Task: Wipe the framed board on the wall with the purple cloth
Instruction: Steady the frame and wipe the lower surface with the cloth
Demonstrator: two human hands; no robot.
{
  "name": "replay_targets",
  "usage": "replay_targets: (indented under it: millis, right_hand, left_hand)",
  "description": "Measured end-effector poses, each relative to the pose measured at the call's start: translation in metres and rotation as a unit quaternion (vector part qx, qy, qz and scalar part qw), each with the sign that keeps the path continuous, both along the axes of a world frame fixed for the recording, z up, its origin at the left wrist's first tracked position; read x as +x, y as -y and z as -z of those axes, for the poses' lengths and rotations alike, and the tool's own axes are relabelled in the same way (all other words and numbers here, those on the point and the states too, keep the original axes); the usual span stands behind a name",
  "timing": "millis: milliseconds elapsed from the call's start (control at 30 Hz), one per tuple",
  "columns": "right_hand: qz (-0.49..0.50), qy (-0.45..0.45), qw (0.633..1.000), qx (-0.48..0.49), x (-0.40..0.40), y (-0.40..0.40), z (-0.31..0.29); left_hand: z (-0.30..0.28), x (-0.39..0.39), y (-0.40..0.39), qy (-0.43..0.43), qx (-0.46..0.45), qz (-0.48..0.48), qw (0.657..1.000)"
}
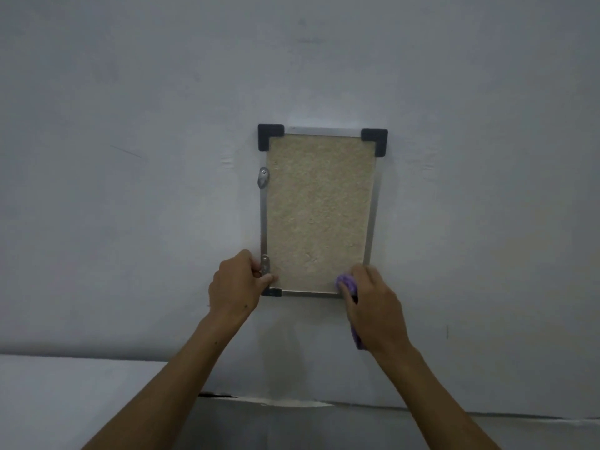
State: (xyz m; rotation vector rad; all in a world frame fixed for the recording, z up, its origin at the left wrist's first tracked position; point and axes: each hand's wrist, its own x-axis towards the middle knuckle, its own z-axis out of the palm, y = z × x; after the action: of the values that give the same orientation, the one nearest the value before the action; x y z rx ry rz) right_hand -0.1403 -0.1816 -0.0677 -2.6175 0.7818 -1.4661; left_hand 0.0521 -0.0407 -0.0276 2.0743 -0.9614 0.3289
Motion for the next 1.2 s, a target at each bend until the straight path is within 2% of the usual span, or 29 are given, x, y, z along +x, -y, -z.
replay_targets:
  millis: [167, 233, 367, 533, 767, 867, 967, 1067, 1200]
  right_hand:
    - [0.032, 0.093, 0.995, 0.010, 0.007, 0.006, -0.027]
    - [0.027, 0.087, 0.996, 0.015, 0.005, 0.000, -0.015]
    - [0.010, 0.020, 0.999, 0.049, -0.005, -0.005, 0.004]
    - [0.049, 0.083, 0.995, 0.021, -0.003, 0.007, -0.042]
    - [0.037, 0.024, 0.999, 0.029, -0.008, -0.001, -0.015]
    - [0.044, 0.049, 0.998, 0.020, -0.007, 0.004, -0.028]
    - [0.052, 0.074, 0.996, 0.021, -0.008, -0.002, -0.012]
    - [0.045, 0.045, 0.997, 0.030, -0.008, -0.005, 0.001]
    - [0.054, 0.094, 0.994, 0.001, -0.006, 0.006, -0.028]
  left_hand:
    - [0.002, -0.001, 0.000, -0.003, 0.002, -0.004, 1.000]
    - [0.004, -0.001, 0.000, -0.002, 0.002, -0.005, 1.000]
    - [0.004, 0.000, 0.001, 0.000, -0.002, 0.002, 1.000]
    - [0.004, 0.001, 0.001, 0.006, 0.008, 0.005, 1.000]
    - [0.005, 0.000, 0.002, 0.004, 0.005, 0.009, 1.000]
    - [0.004, 0.002, 0.001, 0.008, 0.009, 0.010, 1.000]
    - [0.007, 0.001, 0.001, 0.007, 0.016, 0.011, 1.000]
    - [0.007, 0.003, 0.001, 0.003, 0.014, 0.011, 1.000]
    - [0.006, 0.004, 0.001, 0.002, 0.019, 0.010, 1.000]
